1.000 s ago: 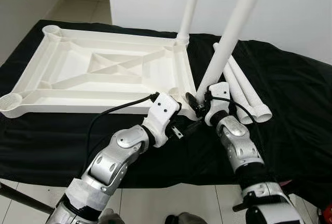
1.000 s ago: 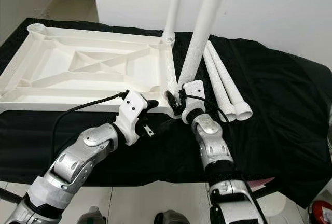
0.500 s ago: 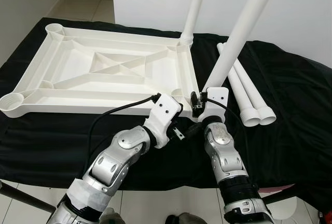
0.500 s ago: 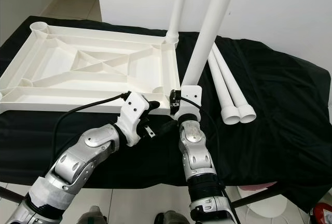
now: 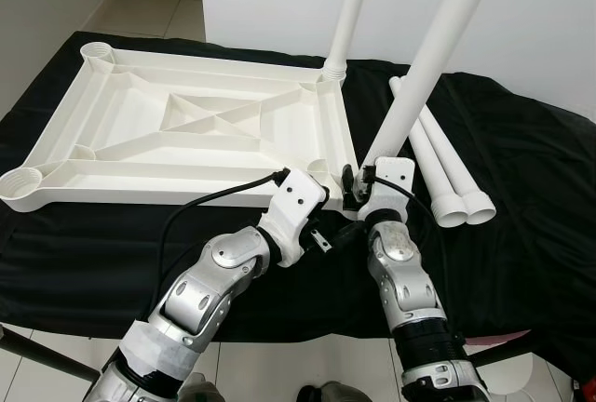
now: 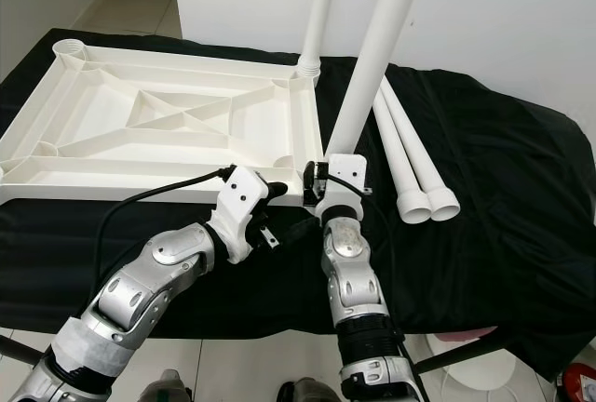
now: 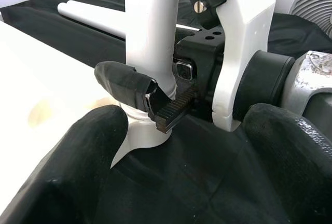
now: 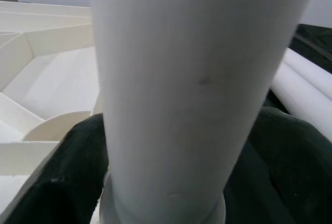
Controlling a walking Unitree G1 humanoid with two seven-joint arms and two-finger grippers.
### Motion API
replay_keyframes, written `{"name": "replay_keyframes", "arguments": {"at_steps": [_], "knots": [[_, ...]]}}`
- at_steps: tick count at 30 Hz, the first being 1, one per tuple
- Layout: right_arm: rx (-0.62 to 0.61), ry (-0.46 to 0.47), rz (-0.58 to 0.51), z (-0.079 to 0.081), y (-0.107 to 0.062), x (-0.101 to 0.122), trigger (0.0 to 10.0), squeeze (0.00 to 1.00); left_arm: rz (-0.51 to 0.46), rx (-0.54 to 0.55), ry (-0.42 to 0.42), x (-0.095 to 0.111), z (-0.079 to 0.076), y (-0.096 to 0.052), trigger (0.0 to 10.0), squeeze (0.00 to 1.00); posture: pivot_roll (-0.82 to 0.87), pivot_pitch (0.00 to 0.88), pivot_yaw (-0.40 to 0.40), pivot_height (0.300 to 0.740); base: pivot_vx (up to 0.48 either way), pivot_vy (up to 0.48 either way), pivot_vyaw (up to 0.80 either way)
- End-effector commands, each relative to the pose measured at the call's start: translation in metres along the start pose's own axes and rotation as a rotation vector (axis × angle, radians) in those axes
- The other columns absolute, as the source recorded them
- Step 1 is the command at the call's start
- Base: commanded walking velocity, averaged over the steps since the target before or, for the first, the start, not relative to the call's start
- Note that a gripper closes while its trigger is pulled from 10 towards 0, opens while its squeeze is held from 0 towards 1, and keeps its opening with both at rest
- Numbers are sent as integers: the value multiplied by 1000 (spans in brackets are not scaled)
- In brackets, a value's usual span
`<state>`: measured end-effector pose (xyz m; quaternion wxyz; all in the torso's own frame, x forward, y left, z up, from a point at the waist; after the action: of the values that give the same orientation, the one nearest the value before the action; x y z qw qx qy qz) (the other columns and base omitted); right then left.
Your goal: Building children table
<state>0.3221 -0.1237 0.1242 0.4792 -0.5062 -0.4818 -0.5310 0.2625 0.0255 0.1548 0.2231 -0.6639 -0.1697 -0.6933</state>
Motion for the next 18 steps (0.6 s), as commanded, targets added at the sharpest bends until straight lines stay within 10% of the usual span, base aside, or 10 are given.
{"name": "replay_keyframes", "arguments": {"at_steps": [1, 6, 7, 18], "knots": [[-67, -36, 27, -20, -3, -8, 10000, 1000, 0, -89, -2, -2, -8, 2, 10000, 0, 93, 0, -98, 740, 0, 0, 0], [-30, -46, 15, -22, -8, -8, 10000, 953, -1, -85, -1, -2, -8, 3, 10000, 0, 90, 0, -101, 740, 0, 0, 0], [-13, -59, 5, -24, -12, -8, 10000, 0, -2, -82, -1, -2, -8, 2, 10000, 0, 90, 0, -100, 740, 0, 0, 0], [183, -11, -108, -28, -45, -9, 10000, 0, -35, 4, 7, 4, 8, 0, 10000, 0, 81, 0, -86, 740, 0, 0, 0]]}}
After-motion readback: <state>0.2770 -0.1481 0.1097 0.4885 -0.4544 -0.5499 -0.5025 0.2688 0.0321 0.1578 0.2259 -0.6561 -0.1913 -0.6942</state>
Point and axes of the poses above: a point about 5 cm out from each wrist's last joint towards the gripper, its own y axis pointing out of the wrist towards the gripper, its own x axis along the axis of the wrist's last joint, z = x × y, the point moved 1 cm from there along y, pointing out of the wrist towards the gripper, and after that the axes turned 1 degree about y, right-handed, at the moved point
